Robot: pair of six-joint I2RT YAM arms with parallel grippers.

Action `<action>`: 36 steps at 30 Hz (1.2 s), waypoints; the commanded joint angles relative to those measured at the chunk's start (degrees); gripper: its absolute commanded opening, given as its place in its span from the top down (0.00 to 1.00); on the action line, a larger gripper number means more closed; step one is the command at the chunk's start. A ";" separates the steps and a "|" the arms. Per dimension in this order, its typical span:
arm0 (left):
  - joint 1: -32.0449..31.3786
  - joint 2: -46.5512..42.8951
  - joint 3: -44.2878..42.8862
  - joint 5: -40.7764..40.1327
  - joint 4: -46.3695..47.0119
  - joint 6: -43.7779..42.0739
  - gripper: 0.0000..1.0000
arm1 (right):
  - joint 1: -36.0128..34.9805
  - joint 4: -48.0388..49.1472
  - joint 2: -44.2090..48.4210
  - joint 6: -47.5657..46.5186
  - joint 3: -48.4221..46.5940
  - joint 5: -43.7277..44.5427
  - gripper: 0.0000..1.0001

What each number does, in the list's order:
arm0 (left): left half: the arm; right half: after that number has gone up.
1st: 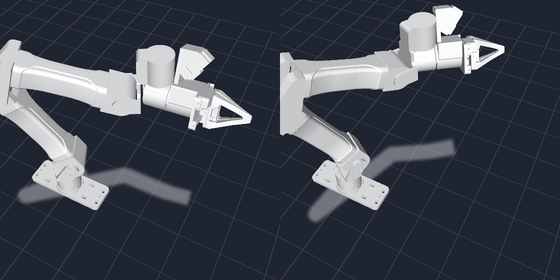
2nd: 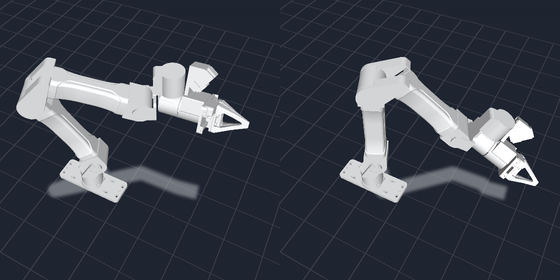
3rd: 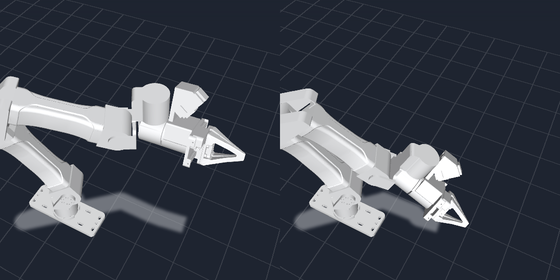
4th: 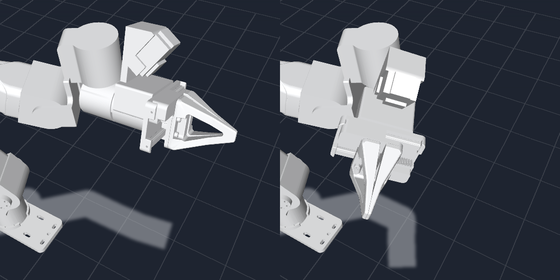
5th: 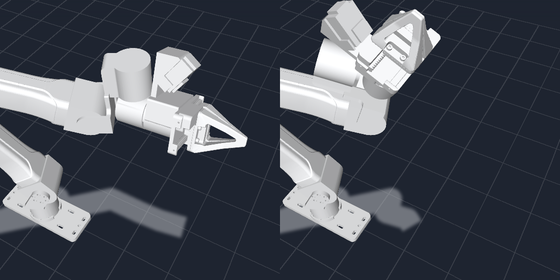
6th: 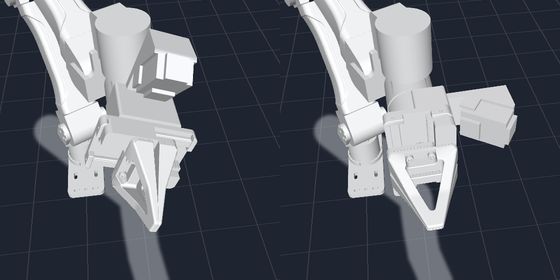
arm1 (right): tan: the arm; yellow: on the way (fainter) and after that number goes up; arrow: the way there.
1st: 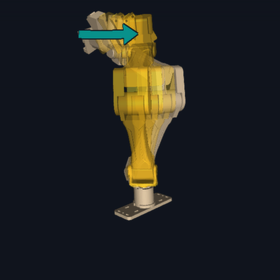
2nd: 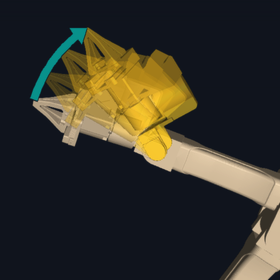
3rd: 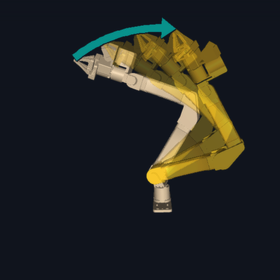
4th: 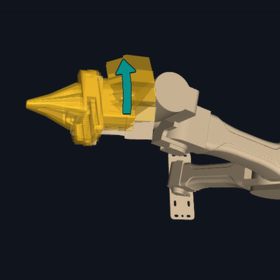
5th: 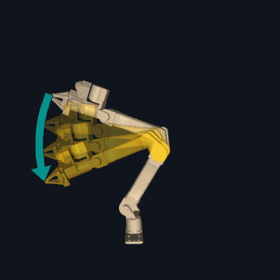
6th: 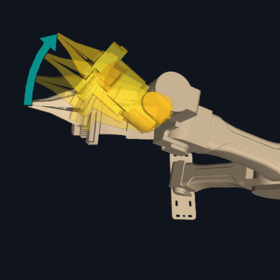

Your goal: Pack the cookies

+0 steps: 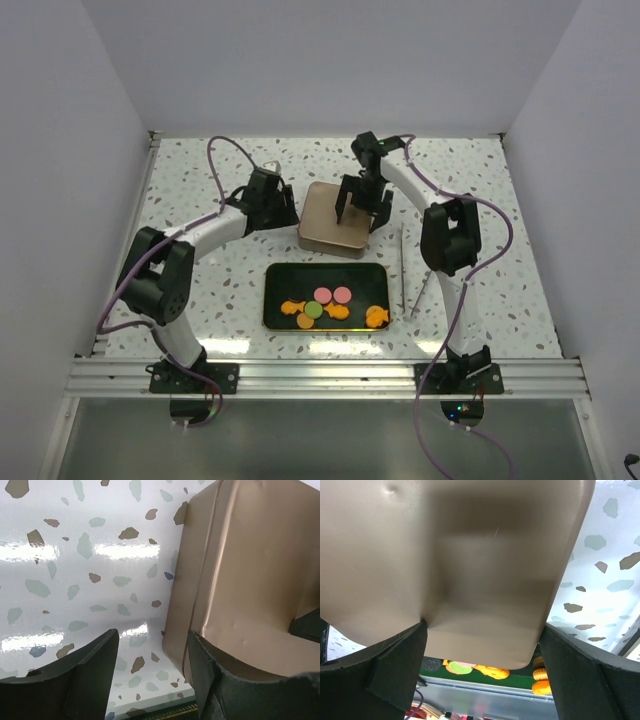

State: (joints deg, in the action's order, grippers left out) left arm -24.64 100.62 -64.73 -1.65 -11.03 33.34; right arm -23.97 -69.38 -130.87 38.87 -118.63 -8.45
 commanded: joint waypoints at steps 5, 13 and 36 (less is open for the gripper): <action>-1.37 -6.92 0.04 -0.20 1.53 -0.38 0.37 | -1.52 1.00 1.49 0.06 0.59 -3.68 0.05; -1.37 -4.04 -0.31 5.07 4.62 -1.44 0.36 | -1.08 1.53 0.88 -0.02 -1.52 -3.50 0.05; 1.35 -6.13 -10.85 3.15 -7.95 -3.20 0.33 | 1.29 4.87 8.96 -0.29 -3.01 -2.55 0.05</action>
State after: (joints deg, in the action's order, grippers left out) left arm -25.10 100.31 -71.16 3.18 -16.58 31.68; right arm -22.74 -65.80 -129.08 38.89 -118.30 -11.31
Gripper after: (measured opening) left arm 0.667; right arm 0.949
